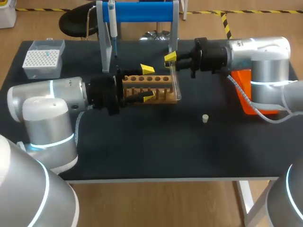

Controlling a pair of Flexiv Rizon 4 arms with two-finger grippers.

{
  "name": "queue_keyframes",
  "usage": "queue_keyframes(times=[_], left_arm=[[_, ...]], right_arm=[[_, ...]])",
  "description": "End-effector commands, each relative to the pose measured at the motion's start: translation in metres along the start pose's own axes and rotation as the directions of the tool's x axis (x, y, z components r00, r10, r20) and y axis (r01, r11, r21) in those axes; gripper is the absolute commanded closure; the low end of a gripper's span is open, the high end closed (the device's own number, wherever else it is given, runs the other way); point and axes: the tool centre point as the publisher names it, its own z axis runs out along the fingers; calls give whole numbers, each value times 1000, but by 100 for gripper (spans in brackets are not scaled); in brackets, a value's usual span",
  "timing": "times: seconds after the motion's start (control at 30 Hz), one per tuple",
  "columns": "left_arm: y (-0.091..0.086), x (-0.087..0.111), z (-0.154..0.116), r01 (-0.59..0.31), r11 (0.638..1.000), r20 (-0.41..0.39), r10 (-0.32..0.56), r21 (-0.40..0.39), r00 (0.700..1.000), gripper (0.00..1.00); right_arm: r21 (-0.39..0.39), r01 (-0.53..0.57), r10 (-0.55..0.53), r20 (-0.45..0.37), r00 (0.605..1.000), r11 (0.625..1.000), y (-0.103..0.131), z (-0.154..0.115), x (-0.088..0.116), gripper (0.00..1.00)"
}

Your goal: Invert the test tube, pick up the pipette, mount the tip to pipette, aspirate from beaker and dispense into the tube, eject the tip, return the pipette, and cap with the stopper.

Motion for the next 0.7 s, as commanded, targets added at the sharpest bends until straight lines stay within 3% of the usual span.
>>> queue_keyframes(times=[0.03, 0.7], left_arm=[[3, 5, 10, -5, 1000, -7, 5, 29, 1000, 0], [-17, 3, 57, -27, 990, -5, 28, 141, 1000, 0]], right_arm=[[0, 0, 0, 4, 1000, 1000, 0, 0, 1, 100], [0, 0, 0, 4, 1000, 1000, 0, 0, 1, 100]])
